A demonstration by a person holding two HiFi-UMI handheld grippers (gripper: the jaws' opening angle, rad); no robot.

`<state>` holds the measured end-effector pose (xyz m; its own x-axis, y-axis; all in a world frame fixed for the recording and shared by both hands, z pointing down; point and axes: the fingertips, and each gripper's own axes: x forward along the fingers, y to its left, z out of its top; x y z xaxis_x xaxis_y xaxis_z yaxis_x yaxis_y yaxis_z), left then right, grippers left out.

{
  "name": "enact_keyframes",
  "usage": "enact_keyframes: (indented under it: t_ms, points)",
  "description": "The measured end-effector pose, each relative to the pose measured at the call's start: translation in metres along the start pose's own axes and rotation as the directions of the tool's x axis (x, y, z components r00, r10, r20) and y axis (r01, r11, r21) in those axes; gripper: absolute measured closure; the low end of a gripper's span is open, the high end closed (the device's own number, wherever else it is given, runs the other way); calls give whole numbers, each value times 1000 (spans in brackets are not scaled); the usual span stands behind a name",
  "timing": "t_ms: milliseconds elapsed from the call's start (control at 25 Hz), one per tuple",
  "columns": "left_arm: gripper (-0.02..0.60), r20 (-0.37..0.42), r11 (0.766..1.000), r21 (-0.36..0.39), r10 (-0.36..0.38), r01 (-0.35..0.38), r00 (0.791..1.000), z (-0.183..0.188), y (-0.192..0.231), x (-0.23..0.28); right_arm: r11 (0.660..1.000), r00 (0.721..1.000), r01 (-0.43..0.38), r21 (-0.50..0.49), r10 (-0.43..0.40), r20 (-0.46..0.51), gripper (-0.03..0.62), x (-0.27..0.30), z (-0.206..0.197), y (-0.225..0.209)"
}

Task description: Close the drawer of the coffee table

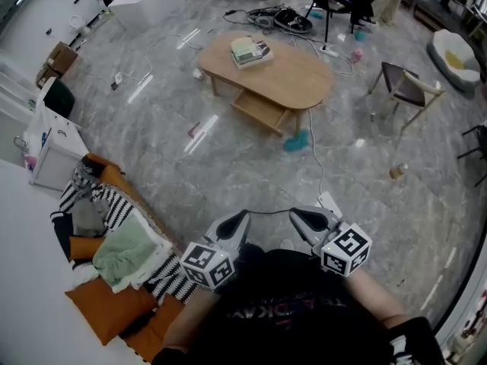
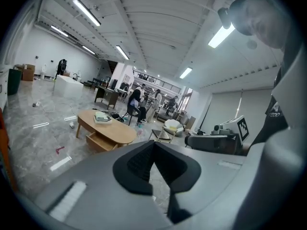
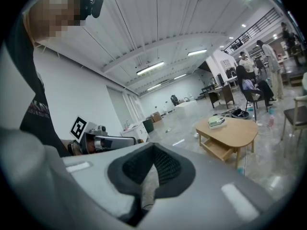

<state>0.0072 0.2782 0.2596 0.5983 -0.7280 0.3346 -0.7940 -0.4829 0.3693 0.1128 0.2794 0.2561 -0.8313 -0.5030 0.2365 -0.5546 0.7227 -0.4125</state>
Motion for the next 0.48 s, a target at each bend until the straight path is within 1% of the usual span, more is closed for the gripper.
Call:
enact_keyframes:
  t_ms: [160, 360, 480]
  points:
    - [577, -4, 1000, 11, 8, -8, 1000, 4, -8, 0, 1000, 1000, -1, 19, 1, 15, 595, -5, 7, -5]
    - [577, -6, 1000, 15, 23, -23, 1000, 6, 2, 5, 1000, 1000, 2, 5, -2, 17, 595, -4, 10, -12]
    - [577, -9, 1000, 15, 16, -16, 1000, 9, 6, 15, 1000, 1000, 20, 14, -20, 17, 595, -8, 9, -24]
